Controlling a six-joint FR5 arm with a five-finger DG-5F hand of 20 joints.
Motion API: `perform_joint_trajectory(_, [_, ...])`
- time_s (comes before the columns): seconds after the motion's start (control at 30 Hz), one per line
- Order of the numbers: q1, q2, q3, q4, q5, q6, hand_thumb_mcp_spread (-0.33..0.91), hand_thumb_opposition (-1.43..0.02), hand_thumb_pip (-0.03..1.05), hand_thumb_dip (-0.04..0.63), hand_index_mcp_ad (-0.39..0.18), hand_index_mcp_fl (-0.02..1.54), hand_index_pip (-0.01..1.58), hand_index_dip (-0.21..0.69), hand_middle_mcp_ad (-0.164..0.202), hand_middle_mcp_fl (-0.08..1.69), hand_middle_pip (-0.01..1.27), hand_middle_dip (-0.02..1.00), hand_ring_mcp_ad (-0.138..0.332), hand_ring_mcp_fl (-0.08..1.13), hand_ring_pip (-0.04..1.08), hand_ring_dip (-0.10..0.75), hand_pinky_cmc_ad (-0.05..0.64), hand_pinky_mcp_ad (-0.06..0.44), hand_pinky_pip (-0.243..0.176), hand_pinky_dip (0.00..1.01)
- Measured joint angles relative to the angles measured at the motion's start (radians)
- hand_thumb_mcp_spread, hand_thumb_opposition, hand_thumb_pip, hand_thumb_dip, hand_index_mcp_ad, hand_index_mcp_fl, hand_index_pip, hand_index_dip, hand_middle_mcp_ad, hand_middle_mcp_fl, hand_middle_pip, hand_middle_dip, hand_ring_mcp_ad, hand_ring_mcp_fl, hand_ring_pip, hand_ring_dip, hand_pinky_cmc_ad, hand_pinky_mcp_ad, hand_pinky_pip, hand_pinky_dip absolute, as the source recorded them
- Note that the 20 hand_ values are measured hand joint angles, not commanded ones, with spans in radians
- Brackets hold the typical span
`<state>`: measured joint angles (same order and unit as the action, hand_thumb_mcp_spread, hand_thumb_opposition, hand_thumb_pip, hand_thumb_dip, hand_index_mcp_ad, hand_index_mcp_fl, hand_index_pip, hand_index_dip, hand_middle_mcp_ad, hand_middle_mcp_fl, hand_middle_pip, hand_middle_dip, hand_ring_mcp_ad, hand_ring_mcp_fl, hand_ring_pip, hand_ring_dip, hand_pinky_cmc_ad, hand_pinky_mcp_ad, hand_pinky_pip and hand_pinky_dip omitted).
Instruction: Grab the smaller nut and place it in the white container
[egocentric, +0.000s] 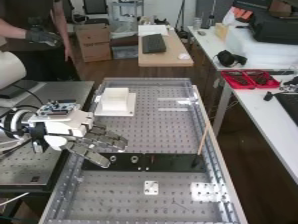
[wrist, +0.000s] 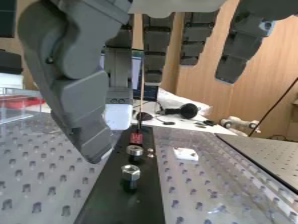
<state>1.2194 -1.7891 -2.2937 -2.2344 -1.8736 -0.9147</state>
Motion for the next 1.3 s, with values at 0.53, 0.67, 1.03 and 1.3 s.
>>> perform_joint_trajectory(0.53, [0.083, 0.075, 0.008, -0.044, -0.040, 0.008, 0.49, -0.94, 0.58, 0.173, -0.152, 0.46, 1.56, 0.314, 0.012, 0.24, 0.12, 0.27, 0.108, 0.03, 0.10, 0.154, 0.340, 0.297, 0.099, 0.20])
perform_joint_trajectory(0.67, [0.123, 0.082, 0.016, -0.057, -0.062, 0.012, 0.49, -0.95, 0.58, 0.173, -0.152, 0.46, 1.56, 0.314, 0.012, 0.25, 0.12, 0.27, 0.110, 0.03, 0.10, 0.154, 0.340, 0.293, 0.099, 0.20])
perform_joint_trajectory(1.03, [0.245, 0.074, 0.048, -0.080, -0.161, 0.049, 0.49, -0.95, 0.58, 0.173, -0.152, 0.46, 1.56, 0.316, 0.010, 0.25, 0.12, 0.27, 0.106, 0.03, 0.10, 0.154, 0.340, 0.297, 0.099, 0.20])
perform_joint_trajectory(1.3, [0.314, 0.046, 0.063, -0.080, -0.207, 0.083, 0.49, -0.95, 0.58, 0.173, -0.152, 0.46, 1.56, 0.312, 0.010, 0.25, 0.12, 0.27, 0.106, 0.03, 0.10, 0.154, 0.340, 0.297, 0.099, 0.20])
